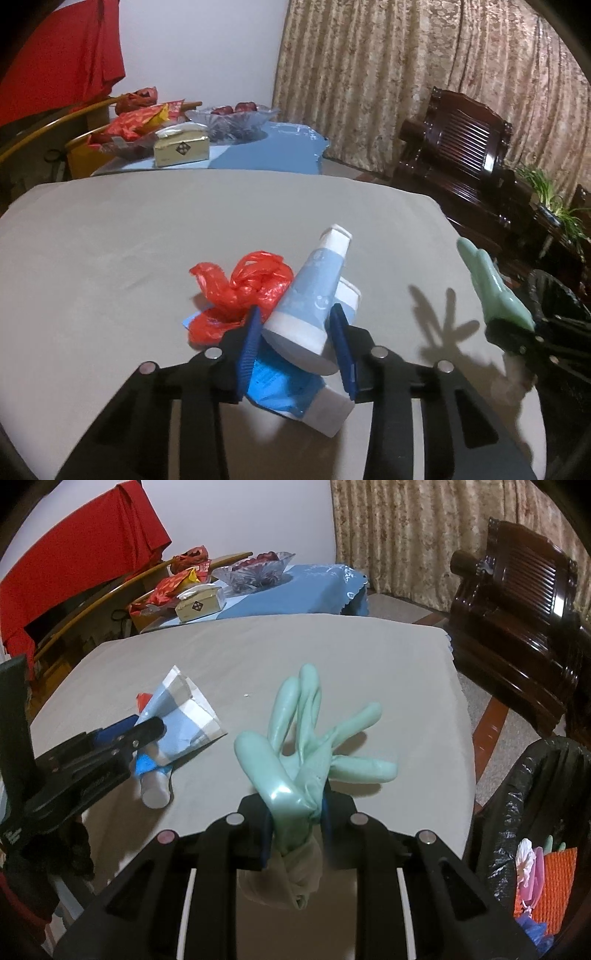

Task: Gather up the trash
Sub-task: 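Grasp the white-blue toothpaste tube with the left gripper, then carry the toothpaste tube and green glove over the bin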

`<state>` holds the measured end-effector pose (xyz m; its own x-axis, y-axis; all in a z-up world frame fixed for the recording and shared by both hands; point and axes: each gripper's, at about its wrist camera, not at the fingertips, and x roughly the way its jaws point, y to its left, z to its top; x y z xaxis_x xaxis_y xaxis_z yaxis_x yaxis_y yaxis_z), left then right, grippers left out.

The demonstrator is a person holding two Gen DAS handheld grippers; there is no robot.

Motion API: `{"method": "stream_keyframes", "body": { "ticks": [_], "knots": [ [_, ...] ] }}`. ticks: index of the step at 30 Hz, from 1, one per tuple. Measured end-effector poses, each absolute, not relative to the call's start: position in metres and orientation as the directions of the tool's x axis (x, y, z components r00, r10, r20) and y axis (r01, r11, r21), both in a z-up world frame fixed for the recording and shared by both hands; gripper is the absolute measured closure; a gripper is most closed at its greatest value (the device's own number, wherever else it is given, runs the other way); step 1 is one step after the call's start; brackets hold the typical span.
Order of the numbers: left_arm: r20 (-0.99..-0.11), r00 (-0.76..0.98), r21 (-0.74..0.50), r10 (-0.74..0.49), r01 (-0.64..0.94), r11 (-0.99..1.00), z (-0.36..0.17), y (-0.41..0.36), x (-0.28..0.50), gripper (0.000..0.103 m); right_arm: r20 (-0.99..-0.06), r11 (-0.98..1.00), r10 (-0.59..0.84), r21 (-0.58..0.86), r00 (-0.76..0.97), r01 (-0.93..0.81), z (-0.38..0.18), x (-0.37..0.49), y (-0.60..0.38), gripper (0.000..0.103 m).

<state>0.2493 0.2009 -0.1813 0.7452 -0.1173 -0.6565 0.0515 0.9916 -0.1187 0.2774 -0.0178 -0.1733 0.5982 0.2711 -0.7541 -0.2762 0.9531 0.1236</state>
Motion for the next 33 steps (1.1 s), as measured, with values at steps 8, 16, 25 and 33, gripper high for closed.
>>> {"method": "stream_keyframes", "body": {
  "ticks": [8, 16, 25, 33],
  "knots": [
    [-0.624, 0.767, -0.143, -0.149, 0.075, 0.987, -0.167, 0.19, 0.227, 0.066, -0.752, 0.951, 0.28, 0.132, 0.597, -0.279, -0.171, 0.273, -0.021, 0.083],
    [-0.596, 0.79, -0.12, -0.144, 0.09, 0.989, -0.145, 0.178, 0.212, 0.066, -0.727, 0.949, 0.292, 0.141, 0.622, -0.281, -0.15, 0.265, -0.029, 0.083],
    [-0.578, 0.803, -0.106, -0.143, 0.099, 0.989, -0.118, 0.165, 0.192, 0.066, -0.688, 0.946, 0.308, 0.146, 0.657, -0.29, -0.117, 0.24, -0.043, 0.083],
    [-0.561, 0.809, -0.124, -0.175, 0.127, 0.984, -0.106, 0.143, 0.173, 0.066, -0.666, 0.949, 0.302, 0.146, 0.682, -0.278, -0.094, 0.214, -0.07, 0.083]
  ]
}}
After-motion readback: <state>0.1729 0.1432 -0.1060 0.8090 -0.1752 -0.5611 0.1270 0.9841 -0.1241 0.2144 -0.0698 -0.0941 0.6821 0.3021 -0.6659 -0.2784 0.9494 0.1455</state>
